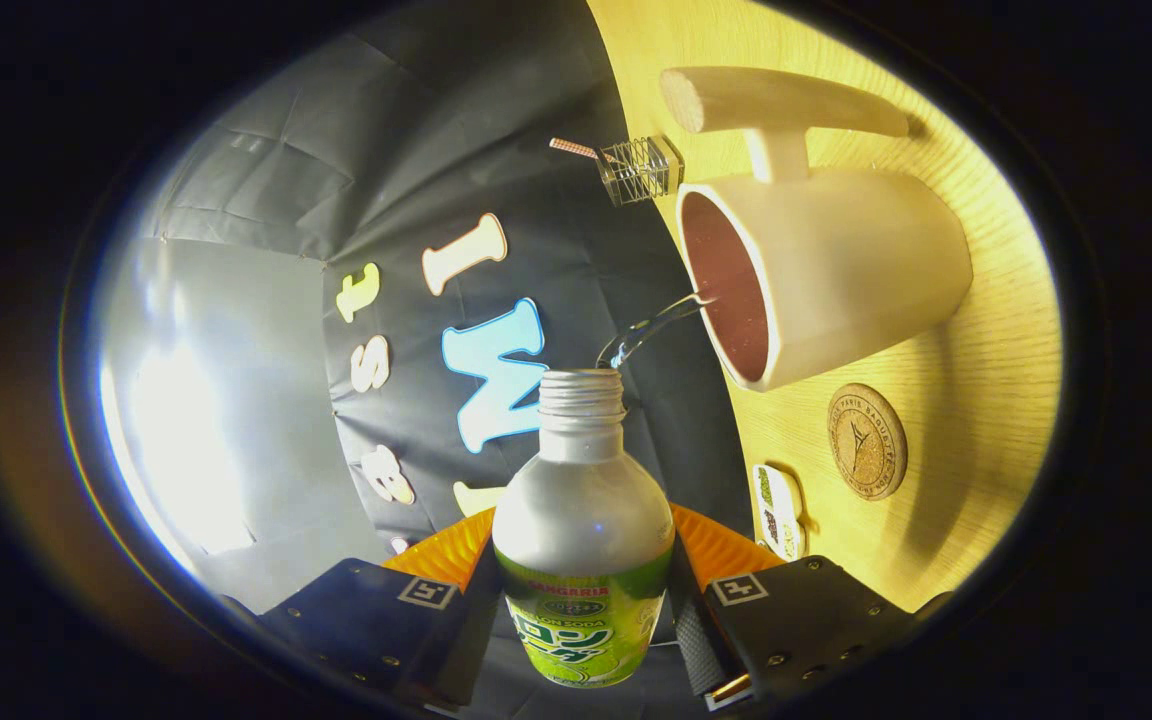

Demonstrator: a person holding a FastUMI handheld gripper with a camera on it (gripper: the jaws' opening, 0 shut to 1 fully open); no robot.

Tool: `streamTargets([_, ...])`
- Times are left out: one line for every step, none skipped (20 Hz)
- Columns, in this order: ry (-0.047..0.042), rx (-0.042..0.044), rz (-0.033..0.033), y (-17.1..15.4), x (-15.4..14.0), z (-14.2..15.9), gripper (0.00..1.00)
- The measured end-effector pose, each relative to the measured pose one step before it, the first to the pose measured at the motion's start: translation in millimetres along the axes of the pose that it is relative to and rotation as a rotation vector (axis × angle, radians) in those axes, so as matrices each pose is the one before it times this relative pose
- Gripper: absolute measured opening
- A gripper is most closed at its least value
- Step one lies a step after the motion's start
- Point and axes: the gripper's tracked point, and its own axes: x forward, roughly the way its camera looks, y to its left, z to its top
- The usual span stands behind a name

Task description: Take the bottle from table, then pour the juice into the cup, finally place the bottle on the coaster

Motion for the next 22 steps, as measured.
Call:
streamTargets([-0.00027, 0.00038, 0.00254, 0.48, -0.16, 0.58, 0.77])
streamTargets([-0.00355, 0.00119, 0.00061, -0.14, -0.81, 0.48, 0.77])
streamTargets([-0.00387, 0.00528, 0.00388, 0.26, -0.41, 1.34, 0.77])
streamTargets([-0.0004, 0.00914, 0.00153, 0.97, -1.42, 0.0, 0.77])
streamTargets([0.0, 0.00819, 0.00045, -0.11, -0.02, -0.57, 0.77])
streamTargets([0.00319, 0.00548, -0.00343, -0.88, 0.0, -1.17, 0.77])
streamTargets([0.00231, 0.00447, -0.00206, -0.47, -0.04, -0.2, 0.77])
streamTargets([0.002, 0.00519, -0.00186, 0.92, 0.37, -0.47, 0.77])
streamTargets([-0.00294, 0.00688, -0.0005, 0.25, -0.13, 0.95, 0.77])
streamTargets([-0.00233, 0.01002, 0.00172, 0.49, -0.58, 0.14, 0.77])
streamTargets([0.00255, 0.00687, 0.00159, -0.28, 0.84, -1.25, 0.77])
streamTargets([0.00331, -0.00096, -0.00203, -0.73, 0.83, -1.22, 0.77])
streamTargets([0.0039, -0.00176, -0.00394, -2.36, 0.65, -0.57, 0.77])
streamTargets([0.00011, 0.00354, 0.00112, 0.41, -0.01, -0.21, 0.77])
streamTargets([-0.0016, 0.00901, 0.0033, -0.7, 0.03, 0.5, 0.77])
streamTargets([-0.00423, 0.00973, 0.00266, -0.67, -0.74, 1.24, 0.77])
streamTargets([-0.00469, 0.008, -0.0042, -3.23, -0.38, 0.71, 0.77])
streamTargets([0.00022, 0.00861, -0.00568, -2.83, 0.37, -0.2, 0.77])
streamTargets([0.00068, 0.00554, -0.00663, -3.44, 0.53, -0.38, 0.77])
streamTargets([0.00348, 0.00301, -0.00645, -1.43, 0.07, 0.95, 0.77])
streamTargets([0.00016, 0.003, -0.00561, -2.33, 0.7, 1.36, 0.77])
streamTargets([-0.00169, 0.00774, -0.00086, 0.4, 0.26, 1.74, 0.77])
